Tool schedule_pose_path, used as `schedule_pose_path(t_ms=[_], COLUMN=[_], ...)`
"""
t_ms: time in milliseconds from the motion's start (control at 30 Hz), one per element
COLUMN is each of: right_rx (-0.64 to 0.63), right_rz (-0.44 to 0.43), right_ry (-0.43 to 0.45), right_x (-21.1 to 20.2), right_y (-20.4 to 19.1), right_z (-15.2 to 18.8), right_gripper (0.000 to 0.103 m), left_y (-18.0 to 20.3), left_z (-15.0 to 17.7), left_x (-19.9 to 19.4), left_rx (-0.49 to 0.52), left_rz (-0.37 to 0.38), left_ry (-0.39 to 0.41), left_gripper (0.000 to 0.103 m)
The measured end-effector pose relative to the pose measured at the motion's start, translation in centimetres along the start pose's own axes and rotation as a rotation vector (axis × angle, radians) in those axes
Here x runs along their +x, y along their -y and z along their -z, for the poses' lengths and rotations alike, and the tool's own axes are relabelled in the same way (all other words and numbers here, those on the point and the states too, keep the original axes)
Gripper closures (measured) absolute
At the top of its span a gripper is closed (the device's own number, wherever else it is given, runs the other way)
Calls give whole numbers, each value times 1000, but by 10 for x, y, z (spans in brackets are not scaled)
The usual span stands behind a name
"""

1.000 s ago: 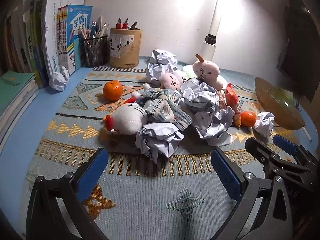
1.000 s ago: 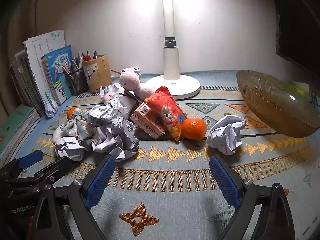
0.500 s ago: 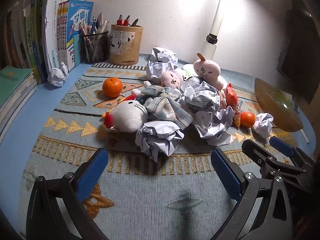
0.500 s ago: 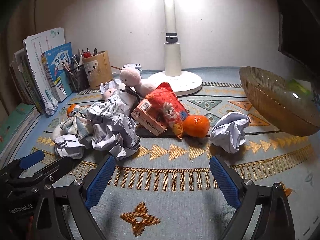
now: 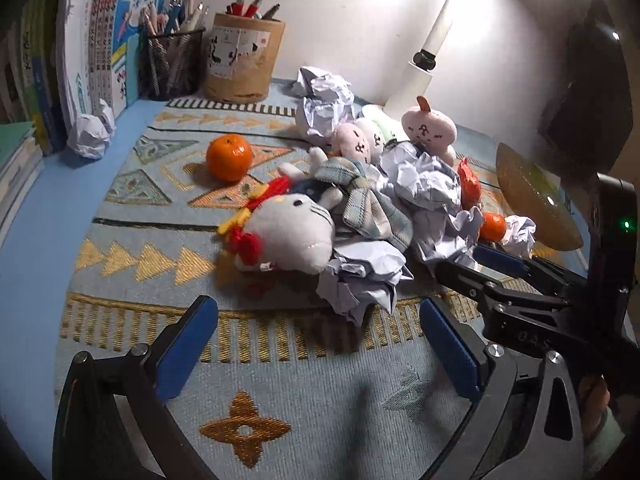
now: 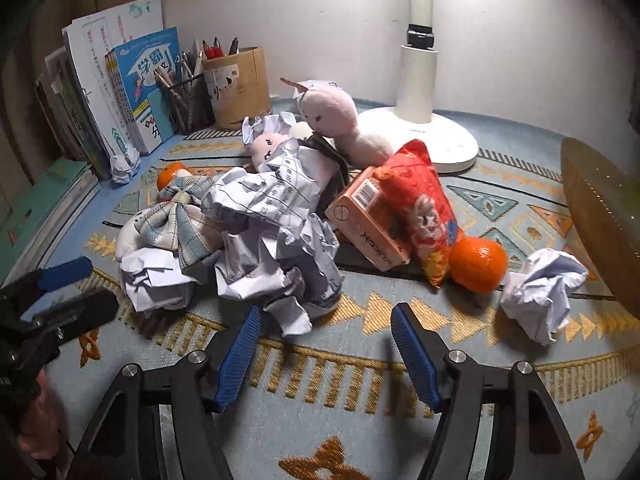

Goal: Organize objects
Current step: 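Reach the right gripper toward the crumpled paper ball in the pile, then grasp the crumpled paper ball with the right gripper and lift it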

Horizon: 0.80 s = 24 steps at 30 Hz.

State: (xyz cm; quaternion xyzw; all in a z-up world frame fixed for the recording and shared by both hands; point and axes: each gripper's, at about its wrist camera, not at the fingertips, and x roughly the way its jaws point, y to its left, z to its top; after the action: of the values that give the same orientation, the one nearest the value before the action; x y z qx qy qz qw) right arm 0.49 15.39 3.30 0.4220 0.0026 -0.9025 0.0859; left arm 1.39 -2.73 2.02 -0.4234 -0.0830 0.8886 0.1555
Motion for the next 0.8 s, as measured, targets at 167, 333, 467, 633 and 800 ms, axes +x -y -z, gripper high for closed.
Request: schedule_pose_path(t_ms=[167, 333, 467, 633, 800], right_rx=[6, 26, 62, 78, 130], right_rz=[-13, -106, -151, -151, -196], right_ry=[-19, 48, 96, 92, 69], right_x=[19, -2, -32, -54, -59], right_y=[-2, 6, 20, 38, 53], right_z=[-10, -3, 15, 41, 44], right_gripper=[54, 62, 61, 60, 39], left_y=[11, 10, 18, 25, 46], left_z=[3, -5, -8, 2, 15], left_x=[8, 19, 24, 12, -1], left_rx=[8, -72, -62, -40, 34], left_rz=[18, 120, 72, 169, 226], left_ry=[-13, -56, -22, -28, -17], left_gripper=[12, 39, 48, 59, 59])
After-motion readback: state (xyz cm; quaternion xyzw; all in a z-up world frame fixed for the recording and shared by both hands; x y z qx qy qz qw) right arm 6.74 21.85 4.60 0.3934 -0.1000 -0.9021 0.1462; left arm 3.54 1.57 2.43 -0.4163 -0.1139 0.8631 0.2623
